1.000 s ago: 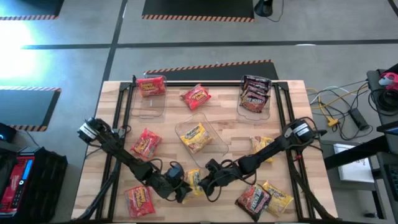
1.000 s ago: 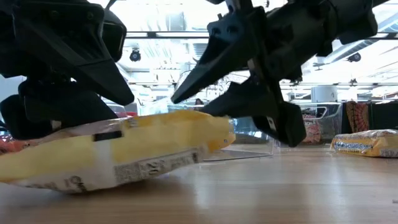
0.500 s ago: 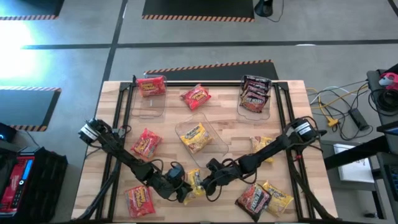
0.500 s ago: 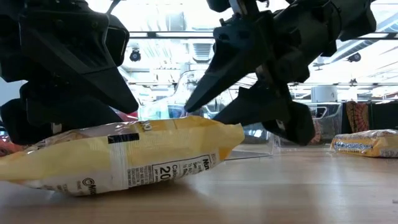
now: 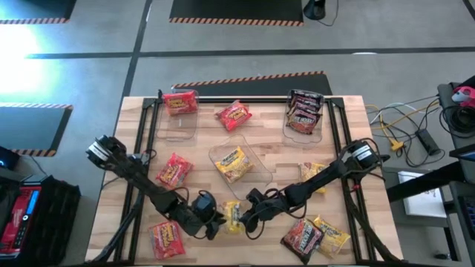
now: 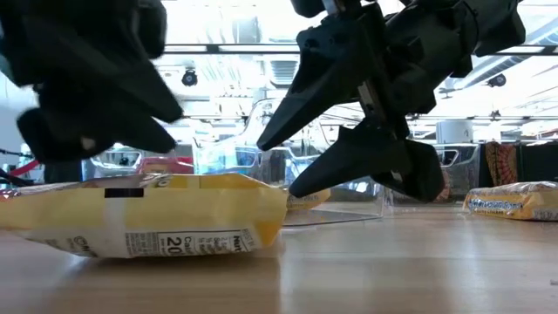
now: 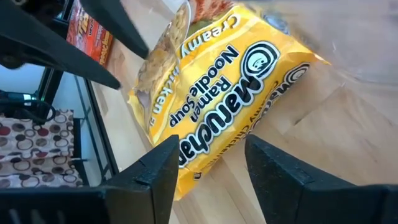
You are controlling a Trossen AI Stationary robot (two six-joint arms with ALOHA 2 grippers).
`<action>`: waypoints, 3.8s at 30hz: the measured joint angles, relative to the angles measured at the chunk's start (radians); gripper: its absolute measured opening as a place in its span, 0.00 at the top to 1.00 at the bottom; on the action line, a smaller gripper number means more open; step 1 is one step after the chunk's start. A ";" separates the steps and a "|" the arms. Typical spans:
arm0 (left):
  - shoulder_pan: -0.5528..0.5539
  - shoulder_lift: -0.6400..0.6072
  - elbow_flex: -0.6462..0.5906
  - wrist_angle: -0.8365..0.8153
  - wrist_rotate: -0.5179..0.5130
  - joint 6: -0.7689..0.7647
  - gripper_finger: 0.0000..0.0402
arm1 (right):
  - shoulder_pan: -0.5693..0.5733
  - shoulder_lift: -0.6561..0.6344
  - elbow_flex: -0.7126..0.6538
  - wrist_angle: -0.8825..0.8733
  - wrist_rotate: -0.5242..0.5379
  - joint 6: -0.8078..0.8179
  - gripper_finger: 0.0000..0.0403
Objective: Sort Maruchan noodles
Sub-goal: Put the bottom left yellow noodle pack into the center transparent bin
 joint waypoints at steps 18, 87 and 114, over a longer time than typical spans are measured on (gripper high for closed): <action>-0.056 0.083 0.012 -0.058 0.010 -0.168 0.73 | -0.006 0.001 -0.002 0.006 -0.006 -0.013 0.56; -0.026 0.066 0.010 0.027 0.061 -0.182 0.63 | -0.021 -0.002 -0.003 0.089 -0.041 -0.071 0.74; -0.021 0.071 0.014 -0.011 -0.015 -0.184 0.62 | -0.026 -0.009 -0.002 0.037 -0.050 -0.116 0.74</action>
